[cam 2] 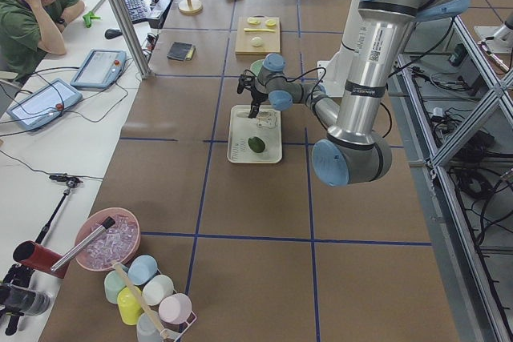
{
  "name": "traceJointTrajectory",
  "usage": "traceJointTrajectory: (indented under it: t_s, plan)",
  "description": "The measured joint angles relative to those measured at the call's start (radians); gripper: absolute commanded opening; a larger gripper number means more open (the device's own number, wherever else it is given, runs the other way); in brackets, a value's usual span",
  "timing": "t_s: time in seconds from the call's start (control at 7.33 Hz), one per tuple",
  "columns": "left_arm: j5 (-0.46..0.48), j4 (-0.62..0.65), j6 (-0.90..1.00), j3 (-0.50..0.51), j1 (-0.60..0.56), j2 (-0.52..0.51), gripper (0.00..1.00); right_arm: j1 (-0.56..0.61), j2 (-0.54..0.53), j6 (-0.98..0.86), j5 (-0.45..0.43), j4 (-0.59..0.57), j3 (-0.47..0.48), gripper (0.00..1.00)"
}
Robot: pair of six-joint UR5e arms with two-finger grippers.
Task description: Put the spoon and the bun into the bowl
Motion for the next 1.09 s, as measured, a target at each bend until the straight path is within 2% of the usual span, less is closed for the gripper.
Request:
traceJointTrajectory:
  t_s: [0.27,0.41,0.68,1.09]
  plan:
    - [0.003,0.0,0.0,0.015,0.001,-0.002,0.67,0.0,0.001,0.0,0.0,0.0,0.0,1.0]
    - [0.004,0.0,0.0,0.023,0.001,-0.002,0.58,0.0,0.002,0.0,-0.001,0.0,0.0,1.0]
    - [0.007,-0.001,-0.008,0.03,0.001,-0.002,0.0,0.0,0.002,0.0,-0.001,0.0,-0.001,1.0]
    - [0.007,-0.001,-0.041,0.022,0.001,-0.002,0.0,0.0,0.002,0.0,-0.001,0.0,-0.001,1.0]
